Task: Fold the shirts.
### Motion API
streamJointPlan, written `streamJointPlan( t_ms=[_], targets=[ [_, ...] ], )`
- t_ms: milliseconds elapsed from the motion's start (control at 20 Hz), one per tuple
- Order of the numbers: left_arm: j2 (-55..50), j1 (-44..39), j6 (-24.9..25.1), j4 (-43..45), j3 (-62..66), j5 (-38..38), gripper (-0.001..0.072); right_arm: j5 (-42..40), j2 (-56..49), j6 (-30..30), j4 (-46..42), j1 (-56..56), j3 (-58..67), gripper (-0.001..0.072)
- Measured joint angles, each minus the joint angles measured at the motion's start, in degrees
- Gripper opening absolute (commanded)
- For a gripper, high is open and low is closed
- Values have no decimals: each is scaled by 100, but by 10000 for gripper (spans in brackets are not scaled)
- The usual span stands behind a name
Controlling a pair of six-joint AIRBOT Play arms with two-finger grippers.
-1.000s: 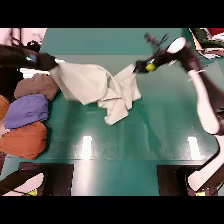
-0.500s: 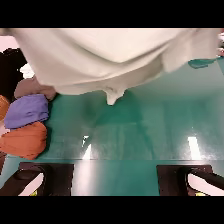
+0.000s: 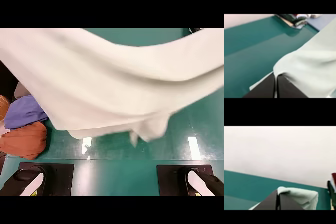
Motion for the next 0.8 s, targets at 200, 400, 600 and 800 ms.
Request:
streamJointPlan(
  t_ms=[200, 400, 600, 800],
  targets=[
    [-68, 0, -122, 291, -1746, -11, 22, 409, -717, 120, -2, 83, -7, 13],
    [-201, 0, -164, 382, -4280, 1084, 21, 756, -1956, 203, -17, 627, -472, 12],
    [-1036, -2, -7, 407, -5469, 2538, 22, 463, -3250, 232, -28, 968, -1023, 14],
    [-2376, 0, 164, 411, -5302, 3777, 391, -63, -4214, 249, 17, 1078, -1204, 275]
  ],
)
